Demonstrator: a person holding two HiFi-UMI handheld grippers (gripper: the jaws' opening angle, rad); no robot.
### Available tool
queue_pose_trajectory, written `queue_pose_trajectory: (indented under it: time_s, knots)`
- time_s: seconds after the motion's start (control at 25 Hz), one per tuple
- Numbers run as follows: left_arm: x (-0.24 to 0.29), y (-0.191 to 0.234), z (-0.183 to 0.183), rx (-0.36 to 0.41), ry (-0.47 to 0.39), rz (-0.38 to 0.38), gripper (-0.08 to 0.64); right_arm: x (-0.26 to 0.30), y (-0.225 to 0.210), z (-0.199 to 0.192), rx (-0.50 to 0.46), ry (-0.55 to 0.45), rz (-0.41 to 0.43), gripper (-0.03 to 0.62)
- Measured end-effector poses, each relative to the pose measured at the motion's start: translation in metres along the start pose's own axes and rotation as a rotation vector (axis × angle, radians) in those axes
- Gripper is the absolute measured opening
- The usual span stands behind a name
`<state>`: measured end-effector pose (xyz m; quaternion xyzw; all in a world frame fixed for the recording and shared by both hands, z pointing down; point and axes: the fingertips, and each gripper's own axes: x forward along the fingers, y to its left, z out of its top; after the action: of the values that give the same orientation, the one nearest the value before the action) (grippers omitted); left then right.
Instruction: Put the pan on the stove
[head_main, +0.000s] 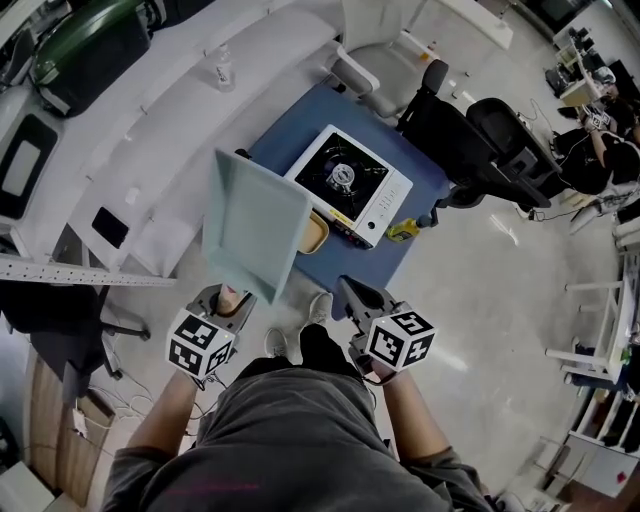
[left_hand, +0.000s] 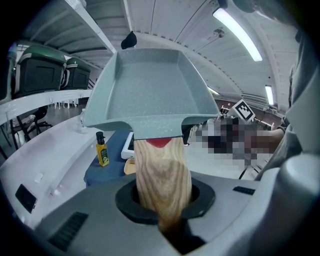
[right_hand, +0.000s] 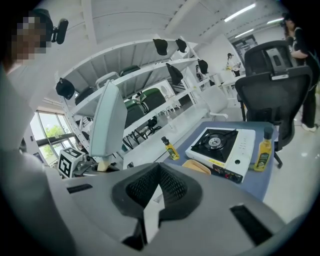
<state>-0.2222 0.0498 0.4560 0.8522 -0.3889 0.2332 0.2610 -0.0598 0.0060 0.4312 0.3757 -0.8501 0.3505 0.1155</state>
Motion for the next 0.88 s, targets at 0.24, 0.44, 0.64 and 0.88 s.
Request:
queue_pose_trajectory:
  time_s: [0.24,0.44,0.64,0.88]
  knots:
    - [0.036,0.004,0.022,-0.013,0.018,0.014,0.057,0.008,-0.037,0.022,0.006,0.013,0.018,0.003]
    - [0.069,0.001,0.046,-0.019,0.028,0.032,0.057,0.011,-0.074,0.044,0.01,0.026,0.035,0.003]
    - [0.099,0.002,0.069,-0.031,0.044,0.057,0.057,0.017,-0.106,0.063,0.015,0.047,0.069,0.003]
    - [0.139,0.004,0.085,-0.047,0.076,0.084,0.057,0.024,-0.144,0.073,0.044,0.078,0.106,0.003]
